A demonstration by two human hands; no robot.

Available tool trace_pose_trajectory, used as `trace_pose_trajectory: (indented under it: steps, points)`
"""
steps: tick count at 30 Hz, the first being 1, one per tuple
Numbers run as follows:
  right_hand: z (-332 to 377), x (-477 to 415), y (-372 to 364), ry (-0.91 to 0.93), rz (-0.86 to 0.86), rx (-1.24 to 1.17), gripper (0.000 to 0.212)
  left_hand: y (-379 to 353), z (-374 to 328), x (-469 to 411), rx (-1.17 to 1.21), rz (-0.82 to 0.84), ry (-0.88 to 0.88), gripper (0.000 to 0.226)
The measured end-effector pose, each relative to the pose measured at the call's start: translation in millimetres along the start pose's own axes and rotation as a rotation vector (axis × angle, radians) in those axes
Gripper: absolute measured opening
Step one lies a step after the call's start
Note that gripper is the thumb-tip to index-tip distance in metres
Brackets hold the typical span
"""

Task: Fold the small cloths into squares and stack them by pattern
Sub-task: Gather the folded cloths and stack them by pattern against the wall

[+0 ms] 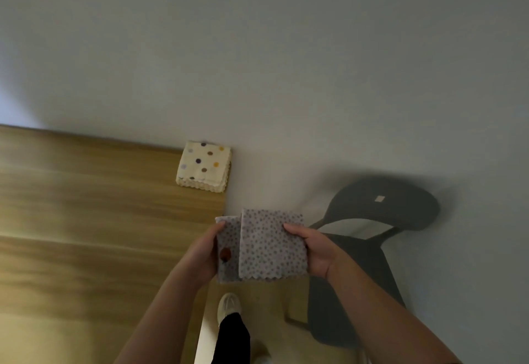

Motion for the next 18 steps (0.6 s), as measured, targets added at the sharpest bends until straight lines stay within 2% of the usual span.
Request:
trace_pose_trajectory:
  steps: [7,14,18]
  points:
    - [46.3,-20.8,-24.6,-0.012,-0.018,0.021,0.034,-22.1,-42.6,-46.8,-0.040,0.095,-0.003,0.040]
    - [78.4,-31.7,-30.2,-0.058,-0.042,0.121,0.040,-29.0,-52.9,-57.8,-0.012,0.077,0.021,0.041]
    - [95.5,-32.5,-34.0,-0.050,-0.042,0.175,0.034,-32.9,-64.4,-58.4,-0.015,0.085,0.011,0.044]
Point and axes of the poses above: each hand's wrist, its own x-axis away from the middle knuckle, its own y-axis out of the back of the hand, z = x × y, the point moved 2 cm from there along -x, towards the middle knuckle, and after that the axes turned 15 degrees about -y, right-handed, at the moved point
